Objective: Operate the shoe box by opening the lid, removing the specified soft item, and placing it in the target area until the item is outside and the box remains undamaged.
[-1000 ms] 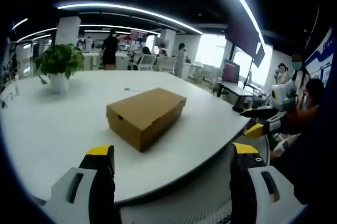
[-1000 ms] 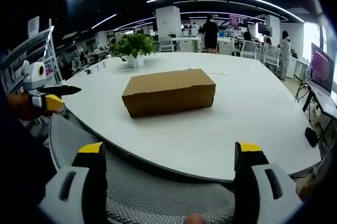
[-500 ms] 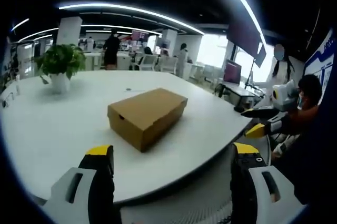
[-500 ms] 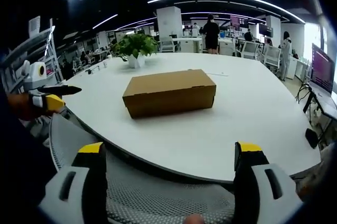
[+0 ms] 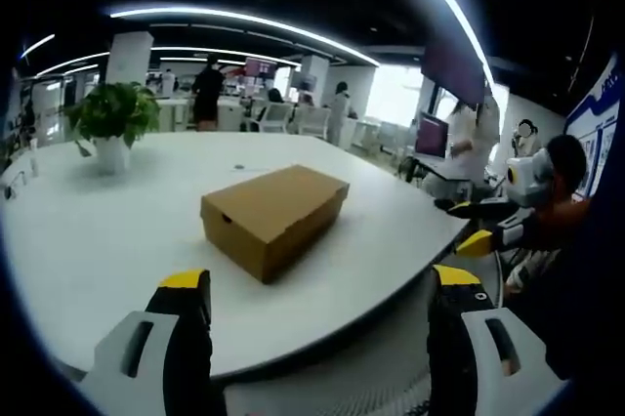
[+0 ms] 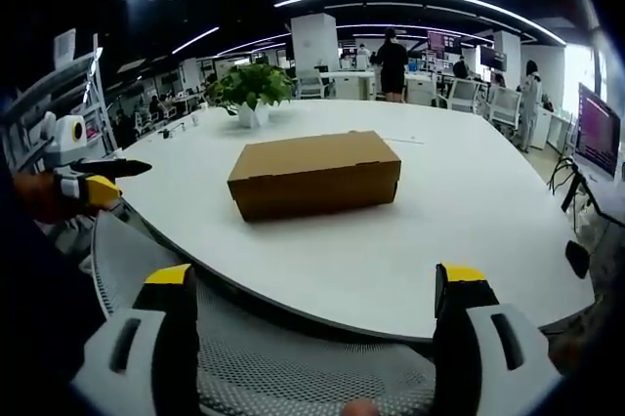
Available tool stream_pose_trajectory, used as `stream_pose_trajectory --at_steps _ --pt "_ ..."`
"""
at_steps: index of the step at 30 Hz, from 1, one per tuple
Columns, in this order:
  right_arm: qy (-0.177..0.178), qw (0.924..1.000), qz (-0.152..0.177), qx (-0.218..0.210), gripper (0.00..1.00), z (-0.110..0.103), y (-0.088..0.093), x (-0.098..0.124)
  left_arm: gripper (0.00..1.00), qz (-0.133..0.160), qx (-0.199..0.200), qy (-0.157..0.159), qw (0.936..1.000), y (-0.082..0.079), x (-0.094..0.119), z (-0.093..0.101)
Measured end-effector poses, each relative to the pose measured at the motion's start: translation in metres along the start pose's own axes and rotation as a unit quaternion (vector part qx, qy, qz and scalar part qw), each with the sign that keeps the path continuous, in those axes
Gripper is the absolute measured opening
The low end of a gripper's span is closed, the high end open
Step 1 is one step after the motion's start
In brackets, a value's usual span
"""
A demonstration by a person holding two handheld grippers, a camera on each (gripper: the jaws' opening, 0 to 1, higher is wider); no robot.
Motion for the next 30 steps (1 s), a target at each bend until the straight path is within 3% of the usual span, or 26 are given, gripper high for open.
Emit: stream_pose_trajectory --at_steps 30 --pt "-0.006 0.9999 -0.007 0.006 0.96 -0.0017 0.0007 -0.0009 0.93 -0.006 -0.002 0.004 1.0 0.0003 -0.0007 0.001"
Point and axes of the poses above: the point that each gripper's makers call its tool centre point, and the gripper's own axes: x roughly backward along the fingers, z roughly to its right, y roughly out of its underside, the point moved 4 cm from there along x, roughly backward along the fingers, and after that the axes turned 6 degrees about -z, right-handed, at the moved point
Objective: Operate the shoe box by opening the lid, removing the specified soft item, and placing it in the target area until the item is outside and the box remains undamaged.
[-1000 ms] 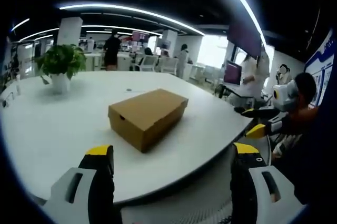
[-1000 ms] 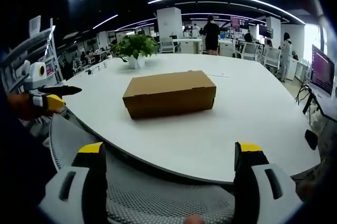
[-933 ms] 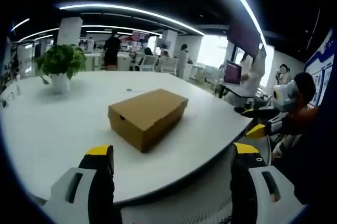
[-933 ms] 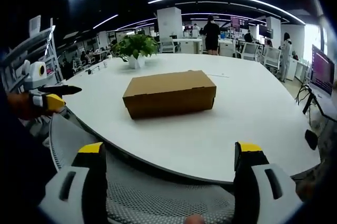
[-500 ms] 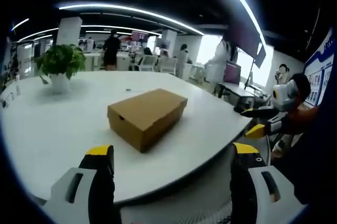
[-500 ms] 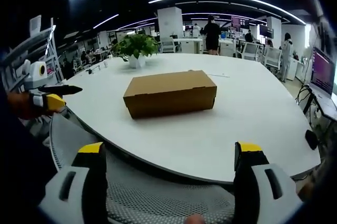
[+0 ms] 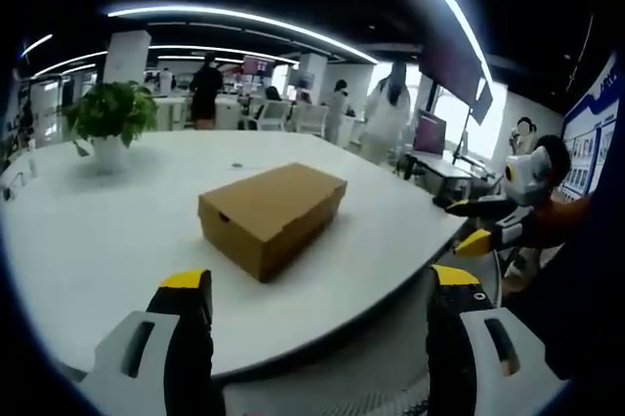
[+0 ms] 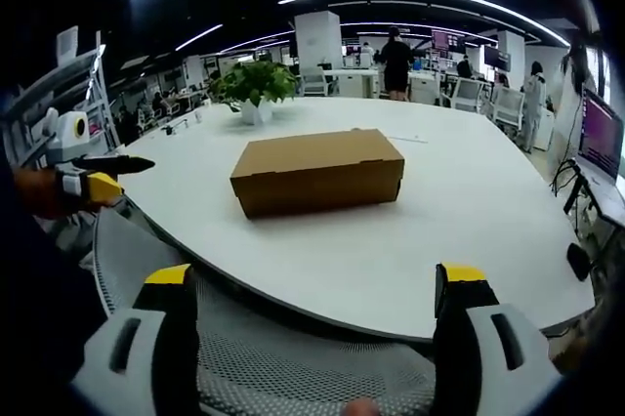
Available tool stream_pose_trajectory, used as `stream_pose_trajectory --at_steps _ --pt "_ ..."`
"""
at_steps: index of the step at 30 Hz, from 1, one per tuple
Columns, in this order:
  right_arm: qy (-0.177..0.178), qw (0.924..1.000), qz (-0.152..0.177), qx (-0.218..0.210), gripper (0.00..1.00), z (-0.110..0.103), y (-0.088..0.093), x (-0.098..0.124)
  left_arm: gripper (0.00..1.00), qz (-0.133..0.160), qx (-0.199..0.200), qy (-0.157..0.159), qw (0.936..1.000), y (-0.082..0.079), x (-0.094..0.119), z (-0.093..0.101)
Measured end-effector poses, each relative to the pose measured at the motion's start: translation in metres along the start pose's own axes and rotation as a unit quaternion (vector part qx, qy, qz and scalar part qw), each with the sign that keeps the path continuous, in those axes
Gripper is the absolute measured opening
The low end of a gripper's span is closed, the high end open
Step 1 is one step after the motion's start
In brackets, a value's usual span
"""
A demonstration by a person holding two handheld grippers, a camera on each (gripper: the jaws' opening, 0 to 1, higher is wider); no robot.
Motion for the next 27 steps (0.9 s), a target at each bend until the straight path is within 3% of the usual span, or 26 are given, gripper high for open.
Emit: stream_pose_trajectory --at_steps 14,17,21,27 --pt "-0.005 1.0 -0.002 -0.005 0.96 0.008 -0.012 -0.003 0.94 -0.007 0.008 -0.018 0.9998 -0.004 -0.006 -0.022" --pt "-0.004 1.0 -0.004 -0.005 0.96 0.016 -0.018 -0.007 0.94 -0.022 0.015 -0.021 0.9994 -0.002 -0.012 -0.029" --pt "0.002 1.0 -0.005 0.0 0.96 0.034 -0.031 -0.015 0.94 -0.033 0.018 -0.027 0.9989 -0.003 -0.018 -0.04" --pt "0.008 1.0 -0.001 0.004 0.96 0.057 -0.06 -0.035 0.93 -0.033 0.018 -0.033 0.9987 -0.022 -0.035 -0.059"
Point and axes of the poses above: the point that each gripper's makers call its tool centre point, and the gripper's own axes: x roughly backward along the fingers, z roughly to its right, y roughly out of its underside, the point moved 4 cm from there along x, roughly backward along the fingers, and after that the axes turned 6 degrees about -z, right-handed, at the moved point
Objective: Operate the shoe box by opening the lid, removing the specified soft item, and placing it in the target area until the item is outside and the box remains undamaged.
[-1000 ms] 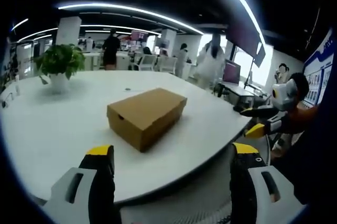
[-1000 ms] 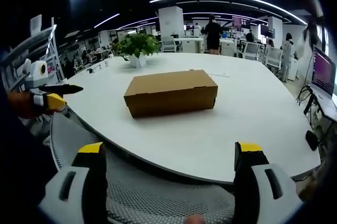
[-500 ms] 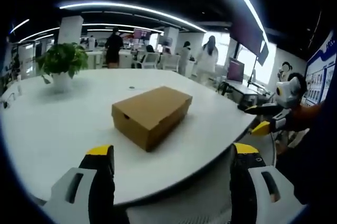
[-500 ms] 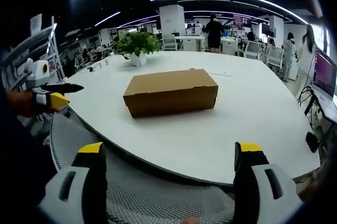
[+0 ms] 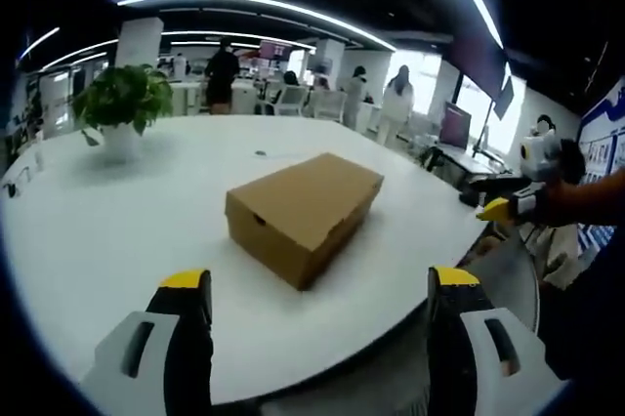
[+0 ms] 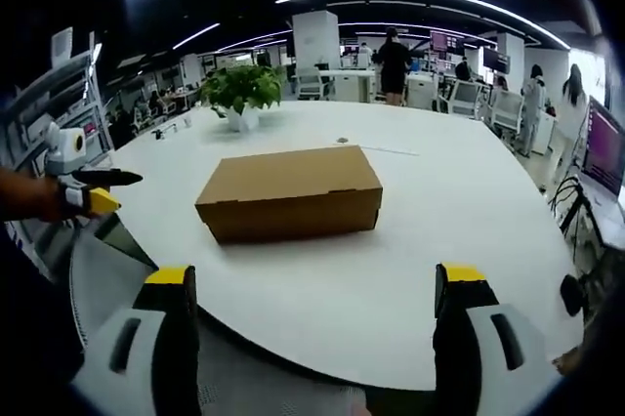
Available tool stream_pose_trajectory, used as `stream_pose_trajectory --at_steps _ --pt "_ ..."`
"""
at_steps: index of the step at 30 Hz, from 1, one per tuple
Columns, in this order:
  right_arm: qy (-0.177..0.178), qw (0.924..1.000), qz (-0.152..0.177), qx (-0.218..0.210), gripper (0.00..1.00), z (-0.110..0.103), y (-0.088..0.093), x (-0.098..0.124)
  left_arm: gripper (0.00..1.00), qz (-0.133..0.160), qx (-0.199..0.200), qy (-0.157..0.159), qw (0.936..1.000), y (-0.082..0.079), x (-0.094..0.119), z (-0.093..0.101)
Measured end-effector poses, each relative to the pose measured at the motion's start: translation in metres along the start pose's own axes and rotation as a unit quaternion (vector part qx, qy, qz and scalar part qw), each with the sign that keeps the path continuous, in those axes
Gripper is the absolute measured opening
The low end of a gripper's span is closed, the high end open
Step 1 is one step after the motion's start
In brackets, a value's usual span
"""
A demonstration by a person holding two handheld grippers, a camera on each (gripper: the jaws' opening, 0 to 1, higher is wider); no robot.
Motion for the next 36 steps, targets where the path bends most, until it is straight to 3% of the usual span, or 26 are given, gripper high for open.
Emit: stream_pose_trajectory --at_steps 9,14,19,21,26,30,34,35,36 --pt "-0.014 0.9998 0.01 0.007 0.96 0.023 -0.066 -0.062 0.92 -0.011 -0.01 -0.003 0.9999 -0.041 -0.049 -0.022" --pt "-0.016 0.9999 0.004 0.005 0.96 0.037 -0.093 -0.106 0.91 -0.03 0.009 -0.008 0.9995 -0.047 -0.084 -0.038" --pt "-0.028 0.9961 -0.038 -0.075 0.95 0.049 -0.091 -0.148 0.85 -0.044 0.013 -0.006 0.9989 -0.05 -0.112 -0.044" --pt "-0.034 0.9953 -0.045 -0.079 0.88 0.052 -0.092 -0.162 0.84 -0.047 0.021 -0.01 0.9987 -0.052 -0.123 -0.048" --pt "-0.031 0.9951 -0.06 -0.072 0.88 0.06 -0.095 -0.19 0.82 -0.059 0.049 -0.027 0.9967 -0.048 -0.14 -0.059" --pt "-0.03 0.994 -0.076 -0.074 0.85 0.067 -0.093 -0.207 0.78 -0.086 0.086 -0.05 0.9913 -0.036 -0.15 -0.068" --pt "-0.045 0.9866 -0.124 -0.096 0.78 0.065 -0.078 -0.22 0.72 -0.13 0.12 -0.058 0.9825 -0.02 -0.156 -0.071" --pt "-0.049 0.9863 -0.124 -0.097 0.75 0.066 -0.077 -0.224 0.72 -0.103 0.148 -0.053 0.9822 -0.025 -0.161 -0.07" --pt "-0.047 0.9866 -0.123 -0.096 0.71 0.068 -0.076 -0.226 0.71 -0.114 0.151 -0.048 0.9807 -0.024 -0.161 -0.07"
Point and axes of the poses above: the point that each gripper's makers call its tool centre point, and the gripper's own axes: x roughly backward along the fingers, z roughly to its right, y roughly out of its underside, the point moved 4 cm from there along x, roughly backward along the fingers, and after that the axes turned 6 degrees about -z, right-handed, at the moved point
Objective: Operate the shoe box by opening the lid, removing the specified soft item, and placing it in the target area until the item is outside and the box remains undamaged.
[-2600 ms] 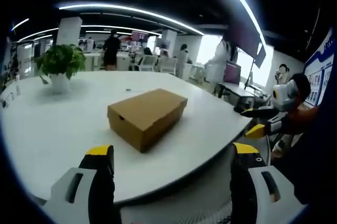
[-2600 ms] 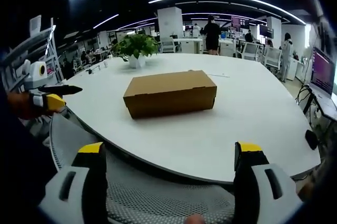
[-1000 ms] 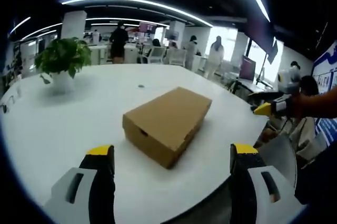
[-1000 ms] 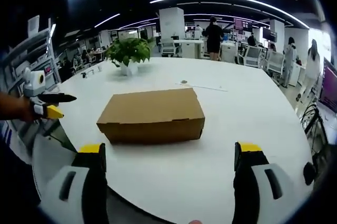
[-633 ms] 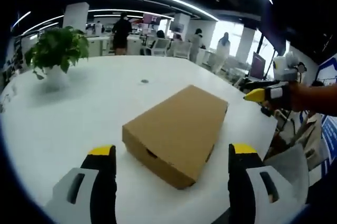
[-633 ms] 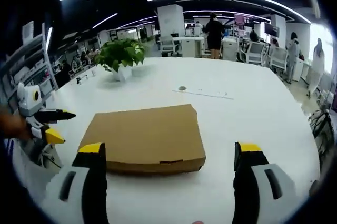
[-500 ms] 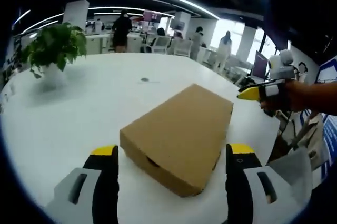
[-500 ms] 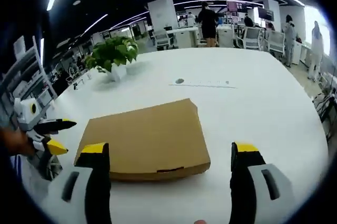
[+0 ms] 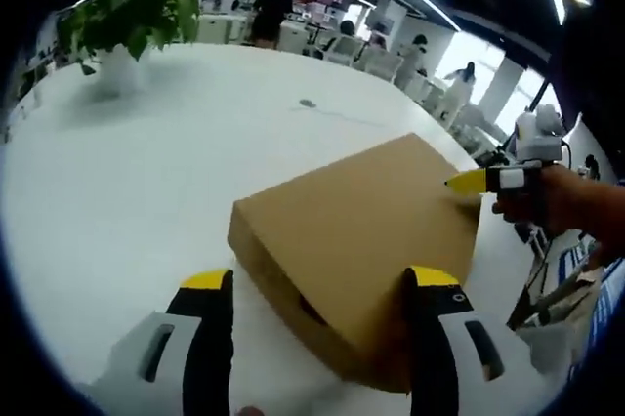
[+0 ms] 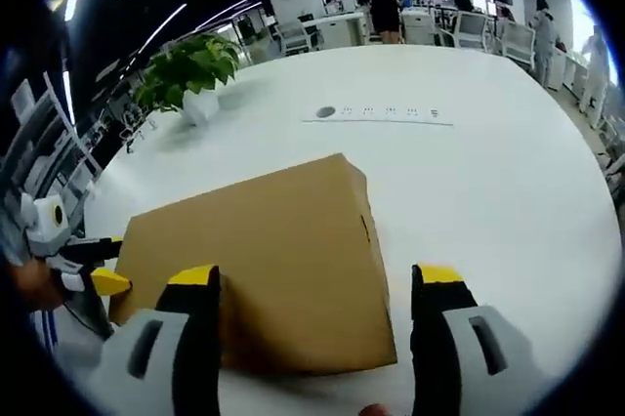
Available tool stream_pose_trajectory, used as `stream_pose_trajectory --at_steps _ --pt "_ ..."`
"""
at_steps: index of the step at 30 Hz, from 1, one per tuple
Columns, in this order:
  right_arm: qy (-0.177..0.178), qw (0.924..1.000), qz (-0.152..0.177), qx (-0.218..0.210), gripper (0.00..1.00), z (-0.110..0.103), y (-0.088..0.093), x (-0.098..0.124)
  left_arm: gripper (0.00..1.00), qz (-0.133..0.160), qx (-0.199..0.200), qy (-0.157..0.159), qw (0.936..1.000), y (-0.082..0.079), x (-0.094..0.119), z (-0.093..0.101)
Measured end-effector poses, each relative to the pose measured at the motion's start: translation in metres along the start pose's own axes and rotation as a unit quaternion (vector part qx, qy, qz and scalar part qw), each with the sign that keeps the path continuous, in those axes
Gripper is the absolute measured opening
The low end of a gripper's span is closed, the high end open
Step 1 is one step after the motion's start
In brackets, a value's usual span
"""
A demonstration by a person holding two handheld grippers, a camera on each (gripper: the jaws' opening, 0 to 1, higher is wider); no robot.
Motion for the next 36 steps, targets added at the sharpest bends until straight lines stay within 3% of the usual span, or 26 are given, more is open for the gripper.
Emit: stream_pose_trajectory --at_steps 2,3,4,9,16,26,29,36 --pt "-0.012 0.9999 0.0 -0.008 0.66 -0.002 0.0 -0.002 0.65 -0.002 0.013 0.024 0.9996 -0.001 -0.003 0.007" --pt "-0.034 0.9994 -0.003 -0.012 0.65 -0.008 0.0 -0.003 0.64 -0.007 0.015 0.012 0.9998 -0.001 -0.003 0.003" --pt "-0.023 0.9997 0.0 -0.004 0.64 -0.005 -0.002 -0.003 0.63 -0.007 0.023 0.016 0.9996 -0.001 -0.003 0.004" --pt "-0.042 0.9991 0.001 0.004 0.58 -0.005 0.001 0.004 0.62 -0.007 0.021 0.021 0.9995 -0.002 -0.003 0.005" --pt "-0.043 0.999 0.005 -0.014 0.54 -0.005 0.015 0.012 0.61 -0.017 -0.002 0.038 0.9991 -0.003 -0.002 0.005" --pt "-0.016 0.9967 0.037 -0.07 0.52 -0.025 0.06 0.037 0.56 -0.025 -0.018 0.055 0.998 0.007 0.01 -0.001" --pt "-0.004 0.995 0.052 -0.085 0.51 -0.039 0.078 0.046 0.55 -0.026 -0.02 0.06 0.9976 0.013 0.018 -0.006" --pt "0.003 0.9927 0.05 -0.11 0.49 -0.073 0.111 0.058 0.51 -0.024 -0.038 0.062 0.997 0.023 0.038 -0.021"
Point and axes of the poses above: the point that each gripper's makers call its tool centre point, and the gripper's own axes: x roughly backward along the fingers, z roughly to its right, y roughly out of its underside, the point moved 4 cm from there along x, roughly backward along the fingers, and after that the axes turned 6 degrees about -z, right-handed, at the moved point
